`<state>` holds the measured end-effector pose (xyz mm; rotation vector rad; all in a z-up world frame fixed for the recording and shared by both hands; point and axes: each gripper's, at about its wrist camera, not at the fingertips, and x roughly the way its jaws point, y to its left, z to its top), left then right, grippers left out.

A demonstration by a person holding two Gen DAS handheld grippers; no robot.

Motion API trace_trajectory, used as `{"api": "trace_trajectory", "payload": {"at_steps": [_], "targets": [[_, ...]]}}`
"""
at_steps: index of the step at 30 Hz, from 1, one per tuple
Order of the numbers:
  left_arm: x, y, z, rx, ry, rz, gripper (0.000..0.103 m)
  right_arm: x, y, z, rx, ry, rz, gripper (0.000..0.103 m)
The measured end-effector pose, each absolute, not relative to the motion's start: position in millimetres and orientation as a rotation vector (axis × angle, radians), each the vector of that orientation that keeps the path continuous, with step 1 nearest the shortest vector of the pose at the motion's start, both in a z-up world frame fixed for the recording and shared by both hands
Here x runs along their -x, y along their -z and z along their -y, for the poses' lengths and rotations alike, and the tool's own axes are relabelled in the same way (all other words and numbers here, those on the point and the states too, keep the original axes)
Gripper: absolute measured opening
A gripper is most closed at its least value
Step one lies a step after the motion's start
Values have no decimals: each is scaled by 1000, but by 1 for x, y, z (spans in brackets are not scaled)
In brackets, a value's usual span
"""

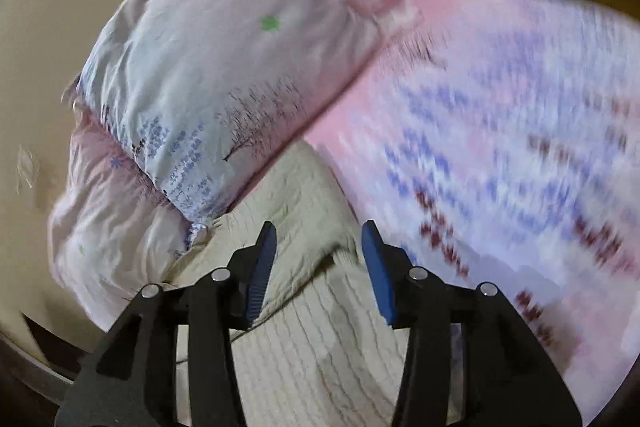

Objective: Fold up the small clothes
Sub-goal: 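Grasp the sweater's other side edge with the left gripper and fold it inward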

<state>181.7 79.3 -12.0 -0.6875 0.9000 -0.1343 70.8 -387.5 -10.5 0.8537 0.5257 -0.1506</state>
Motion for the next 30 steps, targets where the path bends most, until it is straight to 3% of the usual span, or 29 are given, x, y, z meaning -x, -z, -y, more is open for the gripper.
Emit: {"api": "trace_trajectory", "payload": {"at_steps": [8, 18, 20, 21, 25, 28, 30], "targets": [[-189, 12, -81, 668, 134, -884, 9, -98, 24, 375, -513, 230, -773, 42], [-192, 15, -79, 658, 134, -897, 9, -122, 25, 337, -137, 281, -792, 39], [-193, 14, -76, 645, 131, -894, 9, -129, 23, 330, -53, 292, -774, 30], [-192, 13, -75, 640, 131, -892, 9, -131, 23, 328, -36, 293, -764, 13], [-189, 15, -77, 639, 127, -889, 8, -130, 26, 348, -166, 313, -767, 12], [-188, 15, -78, 630, 129, -895, 8, -128, 29, 349, -195, 307, -790, 21], [-186, 14, -82, 641, 155, -908, 8, -121, 23, 344, -188, 339, -792, 51]]}}
